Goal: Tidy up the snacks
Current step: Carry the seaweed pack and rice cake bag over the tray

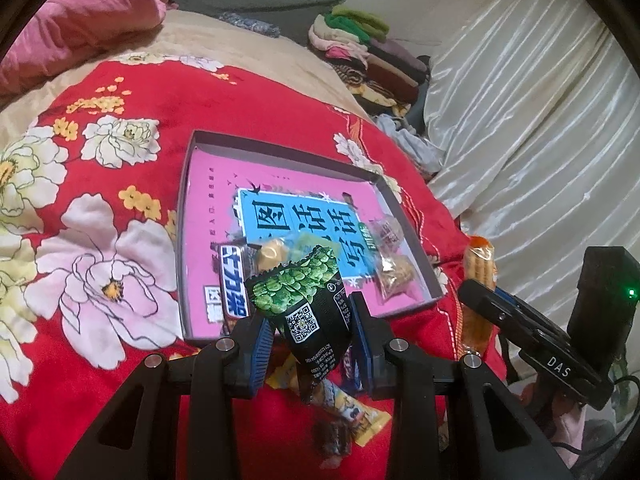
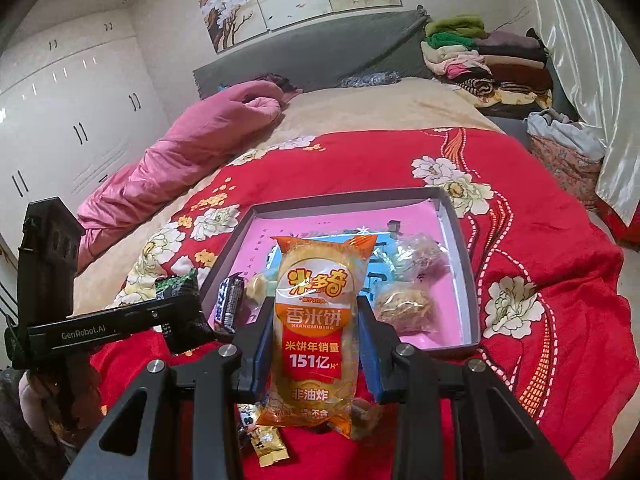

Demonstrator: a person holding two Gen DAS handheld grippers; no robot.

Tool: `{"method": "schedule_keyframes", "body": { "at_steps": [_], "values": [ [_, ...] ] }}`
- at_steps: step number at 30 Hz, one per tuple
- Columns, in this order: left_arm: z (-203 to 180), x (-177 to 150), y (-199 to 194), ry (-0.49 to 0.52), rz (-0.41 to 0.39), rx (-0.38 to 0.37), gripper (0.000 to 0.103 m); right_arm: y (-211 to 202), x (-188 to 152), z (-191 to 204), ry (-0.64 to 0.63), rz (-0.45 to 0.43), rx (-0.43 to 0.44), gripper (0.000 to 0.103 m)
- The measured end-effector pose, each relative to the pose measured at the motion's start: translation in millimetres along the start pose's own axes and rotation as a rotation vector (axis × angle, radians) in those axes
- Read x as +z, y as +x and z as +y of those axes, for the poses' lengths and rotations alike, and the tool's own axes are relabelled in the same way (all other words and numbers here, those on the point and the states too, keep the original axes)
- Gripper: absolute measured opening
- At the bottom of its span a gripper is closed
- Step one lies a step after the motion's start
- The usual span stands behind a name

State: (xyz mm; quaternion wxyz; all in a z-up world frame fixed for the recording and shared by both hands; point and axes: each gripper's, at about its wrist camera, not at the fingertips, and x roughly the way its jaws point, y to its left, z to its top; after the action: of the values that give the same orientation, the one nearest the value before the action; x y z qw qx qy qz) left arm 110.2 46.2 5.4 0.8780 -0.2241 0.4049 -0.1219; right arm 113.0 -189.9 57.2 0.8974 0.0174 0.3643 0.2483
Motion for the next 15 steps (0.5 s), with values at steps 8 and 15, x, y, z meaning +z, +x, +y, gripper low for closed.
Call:
{"method": "schedule_keyframes", "body": {
  "at_steps": [8,15],
  "values": [
    [0,5,11,0.025,-0.018,0.005,0.037,2,3,-11,0.027,-0.016,-0.007,0.038],
    [3,6,22,0.045,-0.026,0.013,0.037,1,7,-21,0.047,-0.033,-0.014,0.038]
  ]
}}
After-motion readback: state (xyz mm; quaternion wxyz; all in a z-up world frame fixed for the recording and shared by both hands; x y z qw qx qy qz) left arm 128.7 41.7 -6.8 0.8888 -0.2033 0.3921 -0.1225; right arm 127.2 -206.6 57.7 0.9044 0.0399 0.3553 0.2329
